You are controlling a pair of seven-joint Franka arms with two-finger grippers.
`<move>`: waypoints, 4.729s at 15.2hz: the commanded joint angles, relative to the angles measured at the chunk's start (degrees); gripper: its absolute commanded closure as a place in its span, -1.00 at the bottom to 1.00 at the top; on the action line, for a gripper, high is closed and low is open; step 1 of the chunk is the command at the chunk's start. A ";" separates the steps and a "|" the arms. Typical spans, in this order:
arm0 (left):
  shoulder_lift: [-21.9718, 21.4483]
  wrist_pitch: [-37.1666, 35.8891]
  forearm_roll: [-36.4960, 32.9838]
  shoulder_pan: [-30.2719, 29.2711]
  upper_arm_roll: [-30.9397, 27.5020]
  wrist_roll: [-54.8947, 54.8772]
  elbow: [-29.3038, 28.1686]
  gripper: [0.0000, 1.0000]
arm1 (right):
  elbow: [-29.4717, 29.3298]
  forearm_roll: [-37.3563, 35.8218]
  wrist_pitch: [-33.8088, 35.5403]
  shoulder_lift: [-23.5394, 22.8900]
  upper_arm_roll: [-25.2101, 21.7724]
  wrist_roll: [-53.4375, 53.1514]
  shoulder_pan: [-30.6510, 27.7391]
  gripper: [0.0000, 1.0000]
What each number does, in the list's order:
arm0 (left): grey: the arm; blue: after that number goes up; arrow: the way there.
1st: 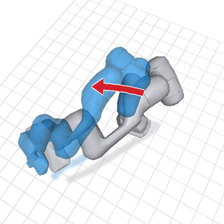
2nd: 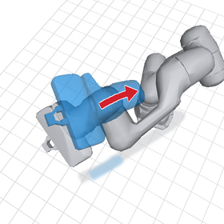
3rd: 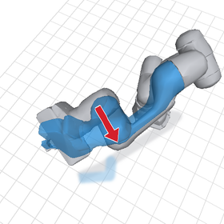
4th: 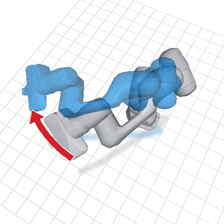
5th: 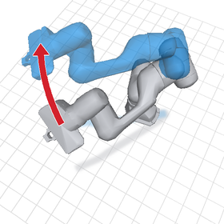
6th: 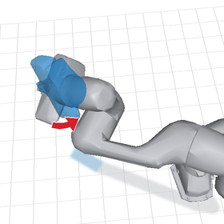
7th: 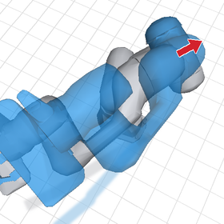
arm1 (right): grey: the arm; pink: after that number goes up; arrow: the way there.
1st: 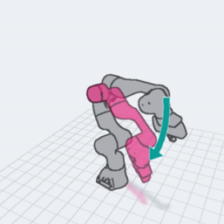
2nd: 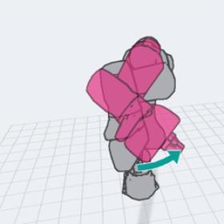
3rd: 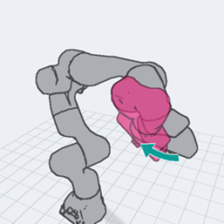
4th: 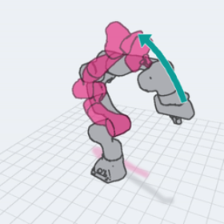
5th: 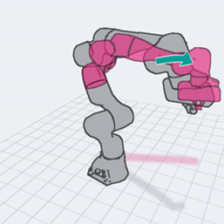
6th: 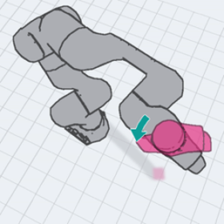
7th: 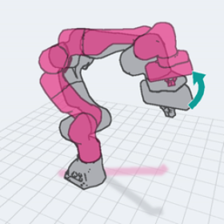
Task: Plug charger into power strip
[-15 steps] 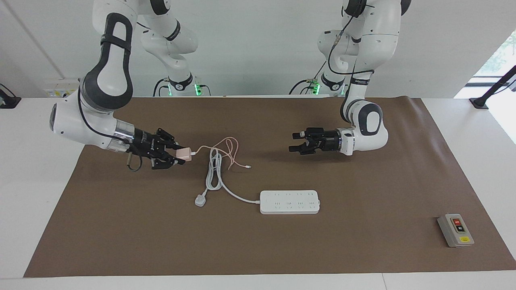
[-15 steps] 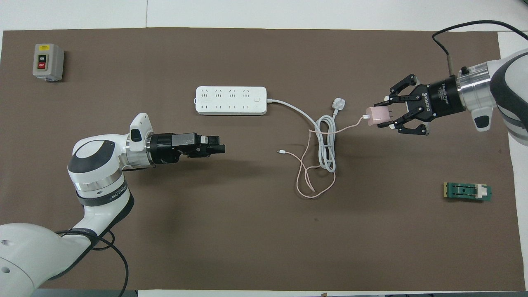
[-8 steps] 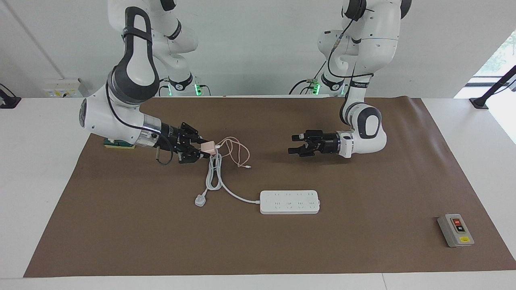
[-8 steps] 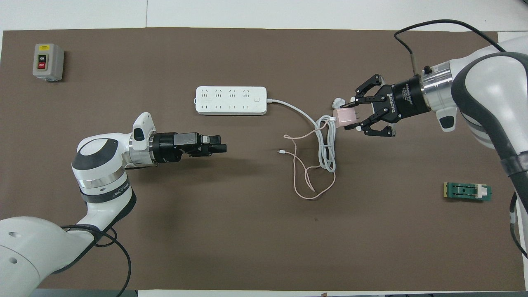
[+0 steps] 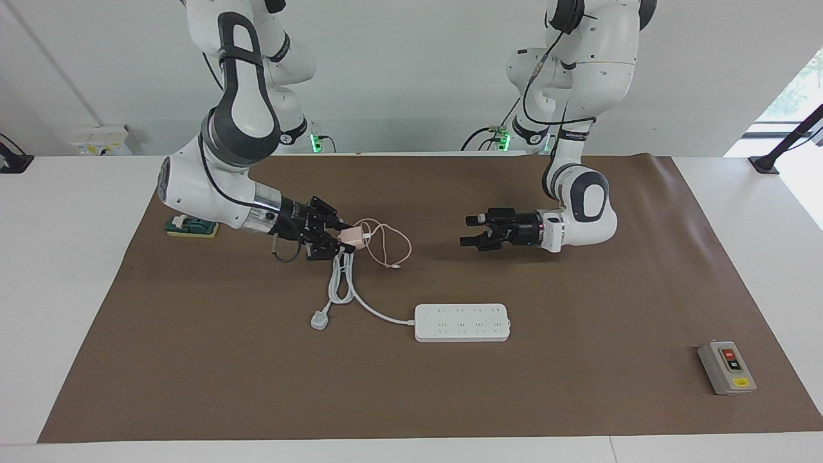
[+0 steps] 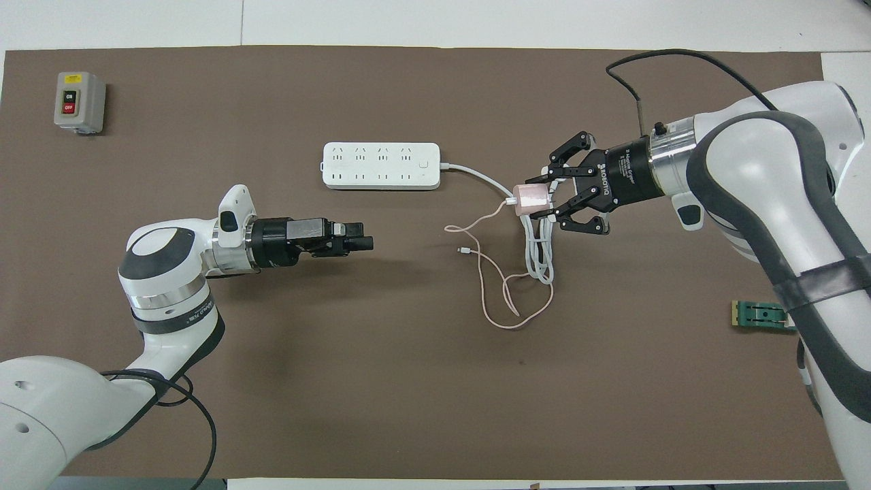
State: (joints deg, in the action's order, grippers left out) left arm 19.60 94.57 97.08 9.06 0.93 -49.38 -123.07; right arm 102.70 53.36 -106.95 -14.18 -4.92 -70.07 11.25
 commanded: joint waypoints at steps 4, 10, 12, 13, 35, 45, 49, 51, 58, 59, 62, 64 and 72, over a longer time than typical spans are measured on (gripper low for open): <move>-0.26 2.46 0.40 0.87 -0.58 -0.90 1.25 -1.00 | 2.68 5.17 -7.20 1.88 -0.09 -1.73 3.86 0.91; -4.04 8.61 0.04 1.92 -0.67 -0.72 0.55 -1.00 | 4.97 8.51 -15.64 2.05 0.00 -4.11 10.18 0.94; -4.48 8.79 -0.13 2.01 -0.76 -0.81 0.29 -1.00 | 5.06 8.87 -18.02 1.88 0.00 -5.33 11.68 0.94; -4.83 8.88 -0.39 2.01 -0.85 -0.72 0.20 -1.00 | 5.06 9.65 -19.60 1.79 0.00 -6.12 13.17 0.94; -8.26 15.91 -5.14 3.42 -0.85 6.48 4.15 -1.00 | 5.50 11.42 -25.76 1.09 -0.09 -8.15 16.44 1.00; -7.47 20.39 -5.14 7.98 -0.67 10.34 6.52 -1.00 | 5.32 11.42 -26.46 0.82 -0.18 -7.98 15.73 1.00; -6.68 20.56 -5.06 8.95 -0.58 12.72 8.90 -1.00 | 4.88 11.50 -27.96 0.38 -0.18 -7.89 15.12 1.00; -5.89 20.66 -5.05 9.13 -0.58 12.73 9.60 -1.00 | 4.53 11.42 -27.79 0.38 -0.18 -7.89 13.55 1.00; -5.01 19.69 -4.97 8.87 -0.41 12.11 9.25 -1.00 | 2.08 13.25 -28.40 -0.41 -0.18 -8.15 13.18 1.00; -4.92 19.43 -4.97 8.78 -0.41 11.94 9.16 -1.00 | 2.07 13.70 -28.57 -0.49 -0.18 -8.15 13.45 1.00; -4.75 18.28 -4.97 8.60 -0.41 11.85 9.07 -1.00 | 2.68 13.79 -32.00 -0.67 -0.09 -8.15 15.55 1.00; -4.48 17.06 -4.88 8.34 -0.41 11.58 9.07 -1.00 | 2.69 14.75 -34.46 -0.85 -0.01 -8.24 16.79 1.00; -2.47 14.33 -4.53 7.63 -0.41 9.04 9.51 -1.00 | 2.95 15.99 -35.52 -0.76 -0.09 -9.47 19.86 1.00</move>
State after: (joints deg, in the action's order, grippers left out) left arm 15.68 110.46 92.63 17.17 0.59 -39.01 -114.73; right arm 105.77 68.32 -141.77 -14.90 -5.05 -77.97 30.07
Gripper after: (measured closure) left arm 0.000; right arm 0.533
